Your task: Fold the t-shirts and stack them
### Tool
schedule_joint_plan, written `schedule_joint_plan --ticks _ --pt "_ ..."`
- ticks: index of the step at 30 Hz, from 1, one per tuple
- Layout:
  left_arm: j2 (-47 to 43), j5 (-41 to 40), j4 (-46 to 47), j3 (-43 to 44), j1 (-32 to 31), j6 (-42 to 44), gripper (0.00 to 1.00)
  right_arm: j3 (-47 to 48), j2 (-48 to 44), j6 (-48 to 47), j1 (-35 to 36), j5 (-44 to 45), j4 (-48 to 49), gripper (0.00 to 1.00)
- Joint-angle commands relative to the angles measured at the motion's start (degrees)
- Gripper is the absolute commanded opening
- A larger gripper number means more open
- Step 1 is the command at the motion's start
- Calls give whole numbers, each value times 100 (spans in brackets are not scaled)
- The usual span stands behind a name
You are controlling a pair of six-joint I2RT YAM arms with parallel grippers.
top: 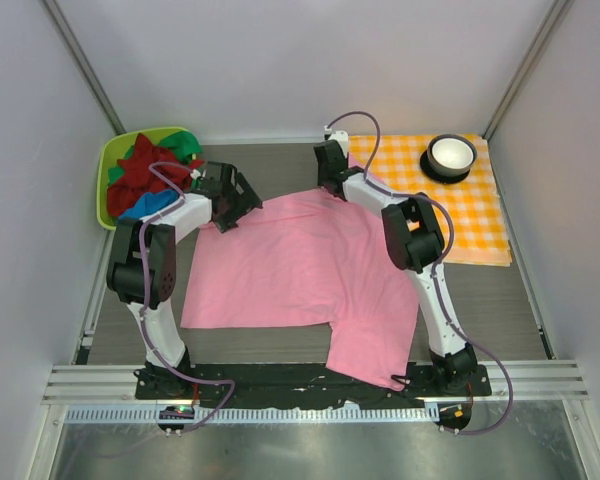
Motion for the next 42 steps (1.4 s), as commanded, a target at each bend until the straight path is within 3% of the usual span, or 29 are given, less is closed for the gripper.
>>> schedule_joint_plan --ticks 1,2,4,9,13,19,23,29,34,35,42 --pt "-258 8 201 -35 29 39 94 321 -238 -155 55 509 271 78" --pt "-249 8 201 -35 29 39 94 365 -193 -172 55 589 253 90" --pt "-232 17 201 -35 29 48 94 384 -193 -208 54 738 244 96" --pt "-214 35 219 -35 29 39 94 -308 -631 -357 46 1073 814 98" --pt "-179 43 219 -35 29 21 94 -346 -685 -366 -42 1275 904 98" --pt "-197 61 219 -18 29 12 94 75 -378 20 -323 1187 562 98" --pt "-179 44 219 0 29 12 94 1004 87 65 -341 1178 -45 98" --pt "-153 26 184 18 29 47 94 1508 493 55 -428 1636 -661 98" --pt "-153 52 201 26 29 39 94 1157 238 232 -552 741 -539 98" --pt "-179 26 210 0 21 39 95 1139 133 180 -534 191 -530 98" --pt "-284 -18 237 -35 29 65 94 876 -429 -181 -359 -560 -319 96"
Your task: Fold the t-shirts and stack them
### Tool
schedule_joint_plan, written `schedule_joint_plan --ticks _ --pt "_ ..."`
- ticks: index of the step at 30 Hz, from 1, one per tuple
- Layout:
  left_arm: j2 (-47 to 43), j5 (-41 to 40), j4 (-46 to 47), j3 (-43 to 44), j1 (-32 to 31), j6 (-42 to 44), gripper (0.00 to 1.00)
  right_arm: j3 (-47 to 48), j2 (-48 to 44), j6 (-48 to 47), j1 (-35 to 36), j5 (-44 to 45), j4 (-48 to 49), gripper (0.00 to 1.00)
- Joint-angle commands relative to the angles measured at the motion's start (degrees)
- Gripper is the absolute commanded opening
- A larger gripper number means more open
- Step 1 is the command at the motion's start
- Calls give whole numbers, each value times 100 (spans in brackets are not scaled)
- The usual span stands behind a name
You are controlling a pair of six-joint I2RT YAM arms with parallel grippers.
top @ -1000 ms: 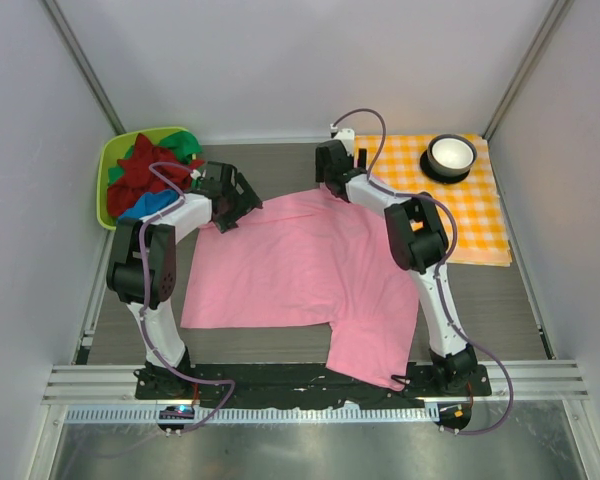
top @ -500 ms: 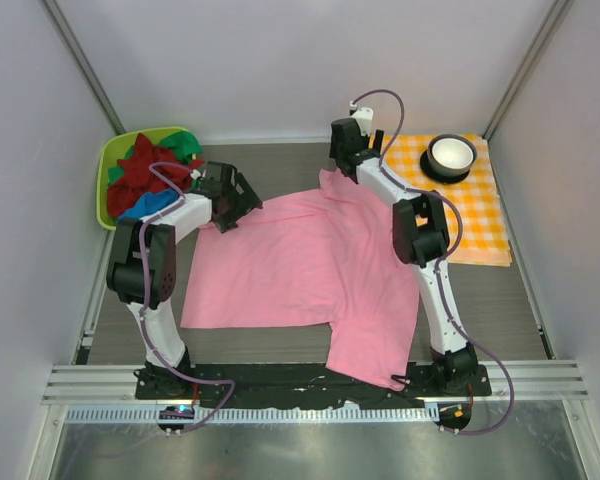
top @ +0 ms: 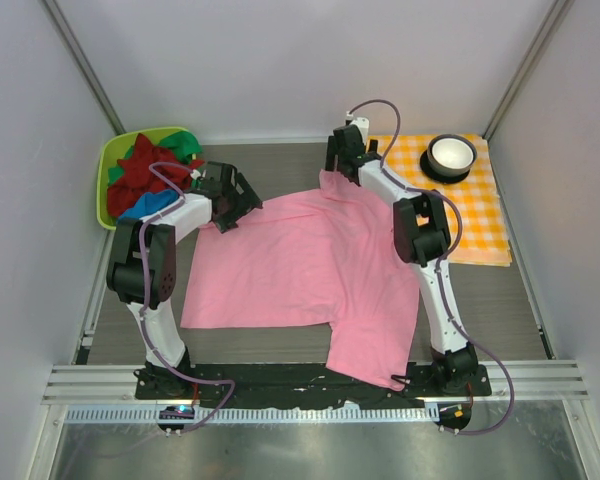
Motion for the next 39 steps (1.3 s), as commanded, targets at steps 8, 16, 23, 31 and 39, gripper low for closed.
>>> schedule_joint_plan --ticks 8,16,23,31,39 --pt "-276 -11 241 -48 29 61 94 -156 -982 -634 454 -1137 168 96" --pt "-267 -38 241 -66 29 61 94 564 -262 -432 507 -1294 -157 93" --pt "-293 -11 267 -66 29 61 94 1021 318 -291 524 -1286 -262 84" --pt "-276 24 311 -119 29 34 94 1101 495 -230 524 -1234 -368 77" --pt "-249 6 320 -101 29 26 94 1083 582 -335 524 -724 -561 25"
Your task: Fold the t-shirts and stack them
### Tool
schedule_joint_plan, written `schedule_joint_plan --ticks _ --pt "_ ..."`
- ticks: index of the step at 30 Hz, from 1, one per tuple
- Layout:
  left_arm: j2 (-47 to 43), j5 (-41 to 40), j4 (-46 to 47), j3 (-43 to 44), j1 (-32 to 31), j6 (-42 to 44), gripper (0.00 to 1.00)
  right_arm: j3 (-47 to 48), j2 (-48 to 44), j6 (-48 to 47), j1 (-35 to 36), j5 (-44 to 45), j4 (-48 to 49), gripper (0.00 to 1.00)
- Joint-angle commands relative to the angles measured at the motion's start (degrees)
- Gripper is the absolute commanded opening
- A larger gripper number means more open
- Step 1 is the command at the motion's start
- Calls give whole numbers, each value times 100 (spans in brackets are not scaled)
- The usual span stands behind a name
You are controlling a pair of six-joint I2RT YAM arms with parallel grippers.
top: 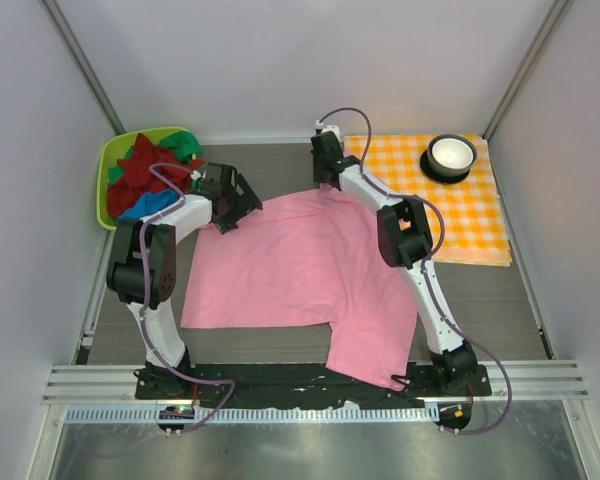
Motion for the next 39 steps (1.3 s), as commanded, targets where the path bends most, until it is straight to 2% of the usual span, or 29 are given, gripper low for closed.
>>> schedule_joint_plan --ticks 1,3,4,11,20,29,32,33,36,39 --pt "-238 6 250 -33 29 12 94 229 -8 -27 13 434 -67 14" --pt "-238 -29 233 -25 21 30 94 229 27 -36 13 558 -67 3" --pt "-238 -38 232 -33 29 30 94 246 36 -36 13 602 -67 1" --pt "-238 -2 268 -25 29 30 94 167 -60 -229 13 1173 398 1" --pt "-194 -64 241 46 29 65 94 694 71 -133 -22 831 723 1" --pt "-107 -82 259 98 29 21 94 1494 616 263 -154 286 759 1" --pt "-63 -82 250 151 29 12 95 1547 686 272 -163 268 794 26" --pt "-54 -90 241 160 29 12 95 1529 704 237 -154 277 803 57" --pt "-45 -90 241 177 29 12 97 1503 652 176 -163 417 891 91" --pt "-141 -90 250 134 29 30 100 1320 346 122 -207 645 1040 97"
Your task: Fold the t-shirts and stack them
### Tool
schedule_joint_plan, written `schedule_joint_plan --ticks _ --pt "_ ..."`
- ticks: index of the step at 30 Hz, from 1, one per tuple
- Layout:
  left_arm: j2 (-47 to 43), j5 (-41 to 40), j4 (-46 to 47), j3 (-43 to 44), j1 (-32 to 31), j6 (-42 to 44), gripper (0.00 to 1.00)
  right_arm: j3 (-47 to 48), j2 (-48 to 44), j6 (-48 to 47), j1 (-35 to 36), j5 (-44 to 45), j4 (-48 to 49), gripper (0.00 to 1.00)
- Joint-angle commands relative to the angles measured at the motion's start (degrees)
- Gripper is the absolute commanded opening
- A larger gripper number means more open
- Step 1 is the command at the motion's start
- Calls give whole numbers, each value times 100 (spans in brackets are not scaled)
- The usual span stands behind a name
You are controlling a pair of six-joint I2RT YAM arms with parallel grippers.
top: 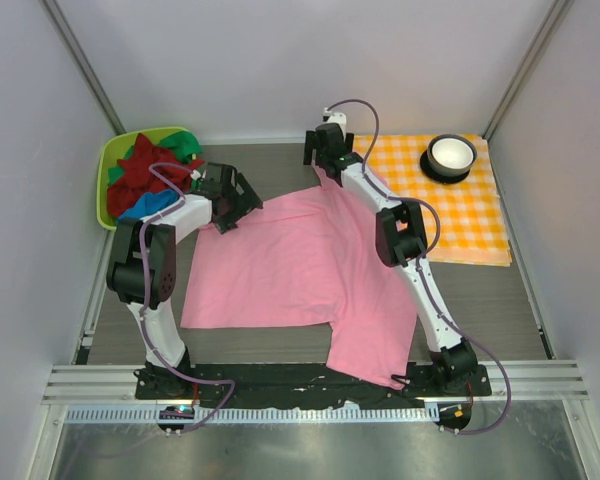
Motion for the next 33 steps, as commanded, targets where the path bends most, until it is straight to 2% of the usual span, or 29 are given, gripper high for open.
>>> schedule_joint_plan --ticks 1,4,10,15,20,26,27,33 --pt "-176 -58 224 101 29 28 100 -43 -582 -78 -65 309 528 98" --pt "-440 -58 259 -57 12 89 100 -955 -1399 -280 -100 511 852 99" --pt "-643 -636 -136 -67 12 221 100 -2871 -2935 -352 -100 985 862 100" --pt "-318 -928 -645 627 73 519 100 -4619 -4010 -123 -100 793 1381 100" --pt "7 -1121 -944 1145 135 599 100 -5132 -4546 -26 -100 749 1144 98" --pt "324 -1498 -2051 1691 205 634 98 -6028 -5074 9 -100 846 1443 98" --pt "272 -1647 -2218 1648 214 591 97 -6116 -5127 27 -100 846 1434 98" --pt "-299 -1613 -1833 699 240 283 93 -6196 -5268 167 -65 565 1443 98"
